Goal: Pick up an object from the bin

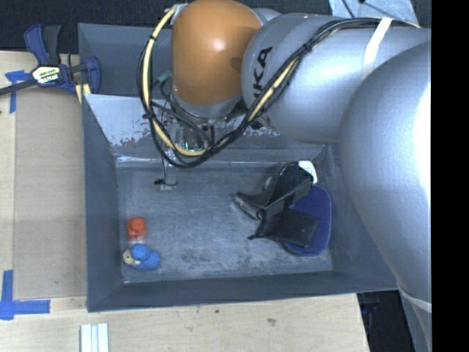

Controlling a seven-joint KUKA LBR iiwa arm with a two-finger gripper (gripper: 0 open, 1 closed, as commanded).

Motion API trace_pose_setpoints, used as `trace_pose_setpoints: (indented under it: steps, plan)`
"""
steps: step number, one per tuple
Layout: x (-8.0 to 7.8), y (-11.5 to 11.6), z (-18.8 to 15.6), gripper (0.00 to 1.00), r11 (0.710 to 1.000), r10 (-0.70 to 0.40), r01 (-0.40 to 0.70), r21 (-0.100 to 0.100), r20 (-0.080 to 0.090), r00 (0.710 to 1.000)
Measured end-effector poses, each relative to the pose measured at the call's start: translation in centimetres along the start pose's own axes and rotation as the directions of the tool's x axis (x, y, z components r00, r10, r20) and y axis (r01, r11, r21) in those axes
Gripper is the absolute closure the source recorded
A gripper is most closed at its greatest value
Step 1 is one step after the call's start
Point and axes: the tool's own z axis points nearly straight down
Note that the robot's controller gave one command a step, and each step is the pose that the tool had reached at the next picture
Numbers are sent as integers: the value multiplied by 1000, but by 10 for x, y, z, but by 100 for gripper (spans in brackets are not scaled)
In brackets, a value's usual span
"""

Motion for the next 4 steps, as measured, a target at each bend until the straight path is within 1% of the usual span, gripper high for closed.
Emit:
trace_pose_setpoints:
  steps: [1, 2, 3, 4]
  plan:
    - [7, 28, -9, 0, 994, -107, 107, -3, 11, 994]
    - [51, 34, 123, 0, 919, -393, 393, 0, 1, 919]
    - [48, 34, 119, 100, 921, -391, 391, 1, 8, 920]
    - [27, 34, -44, 100, 913, -407, 408, 2, 19, 913]
